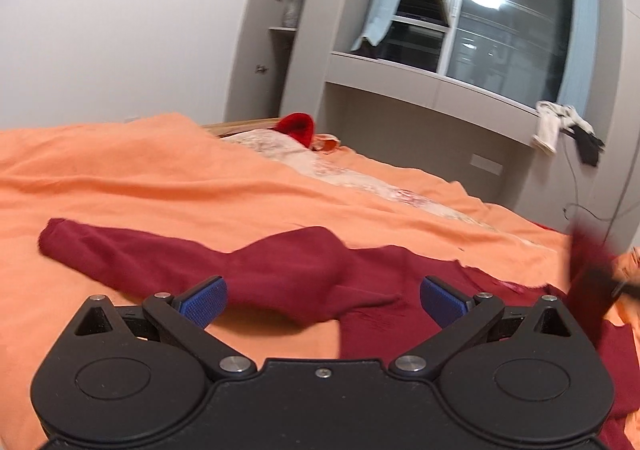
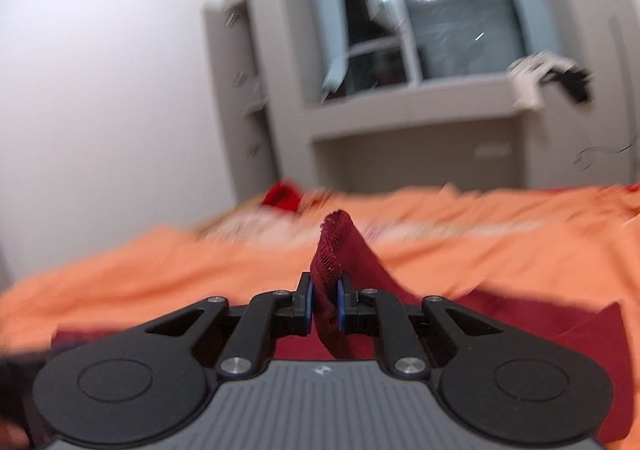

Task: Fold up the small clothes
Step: 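Grasp a sleeve cuff with the right gripper and fold it across the shirt body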

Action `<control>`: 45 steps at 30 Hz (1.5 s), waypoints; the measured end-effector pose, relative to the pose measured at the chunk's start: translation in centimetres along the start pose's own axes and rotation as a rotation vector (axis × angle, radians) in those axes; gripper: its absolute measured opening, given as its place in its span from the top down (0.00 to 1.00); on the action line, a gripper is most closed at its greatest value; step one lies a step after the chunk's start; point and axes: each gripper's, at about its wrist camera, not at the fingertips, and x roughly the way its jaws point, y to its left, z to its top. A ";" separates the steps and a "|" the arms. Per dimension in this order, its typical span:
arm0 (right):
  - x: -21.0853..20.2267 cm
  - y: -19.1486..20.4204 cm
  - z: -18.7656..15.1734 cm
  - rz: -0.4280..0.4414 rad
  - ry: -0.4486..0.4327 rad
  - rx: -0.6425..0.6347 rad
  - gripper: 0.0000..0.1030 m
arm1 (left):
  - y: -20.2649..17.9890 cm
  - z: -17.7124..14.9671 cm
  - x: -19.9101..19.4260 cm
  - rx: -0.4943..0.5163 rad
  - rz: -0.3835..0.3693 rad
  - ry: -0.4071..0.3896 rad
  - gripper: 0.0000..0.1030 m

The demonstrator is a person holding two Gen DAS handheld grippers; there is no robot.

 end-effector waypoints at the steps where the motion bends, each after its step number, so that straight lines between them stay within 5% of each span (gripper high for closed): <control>1: 1.2 0.7 -0.9 0.009 0.041 -0.020 0.88 | 0.4 0.1 0.1 -0.009 0.007 0.002 0.00; 6: 3.5 2.3 -3.7 0.041 0.178 -0.089 0.80 | 1.0 0.1 1.2 -0.018 0.011 0.030 0.00; 10: 0.8 0.6 -4.2 0.056 0.166 -0.079 0.36 | -0.2 -0.2 2.1 0.002 -0.046 0.064 0.00; 12: -1.8 -0.9 -5.0 0.038 0.151 -0.076 0.28 | -1.5 -0.7 2.5 0.038 -0.079 0.079 0.00; 17: -6.4 -7.2 -5.8 -0.153 0.116 -0.102 0.16 | -5.8 -2.6 3.9 0.177 -0.149 0.134 0.00; 21: -8.3 -12.0 -7.8 -0.398 0.136 -0.174 0.16 | -8.8 -4.6 5.6 0.301 -0.071 0.188 0.00; 24: -8.9 -15.1 -9.2 -0.475 0.188 -0.164 0.19 | -10.1 -6.1 6.7 0.391 0.034 0.228 0.00; 27: -8.3 -16.7 -9.9 -0.485 0.223 -0.163 0.26 | -10.3 -6.8 7.4 0.411 0.062 0.266 0.00; 33: -4.6 -16.4 -11.7 -0.512 0.265 -0.419 0.43 | -9.9 -7.1 7.7 0.417 0.068 0.277 0.00; 35: -3.7 -16.2 -12.0 -0.479 0.234 -0.451 0.55 | -10.1 -7.1 7.6 0.424 0.070 0.269 0.00; 37: -3.4 -16.1 -12.0 -0.461 0.209 -0.461 0.82 | -10.1 -7.1 7.5 0.423 0.069 0.263 0.00; 40: -3.9 -16.7 -11.7 -0.433 0.196 -0.387 0.92 | -9.9 -6.9 7.4 0.405 0.061 0.258 0.00; 45: -6.8 -20.8 -9.8 -0.359 0.178 0.025 0.93 | -8.2 -5.5 5.7 0.312 0.033 0.210 0.01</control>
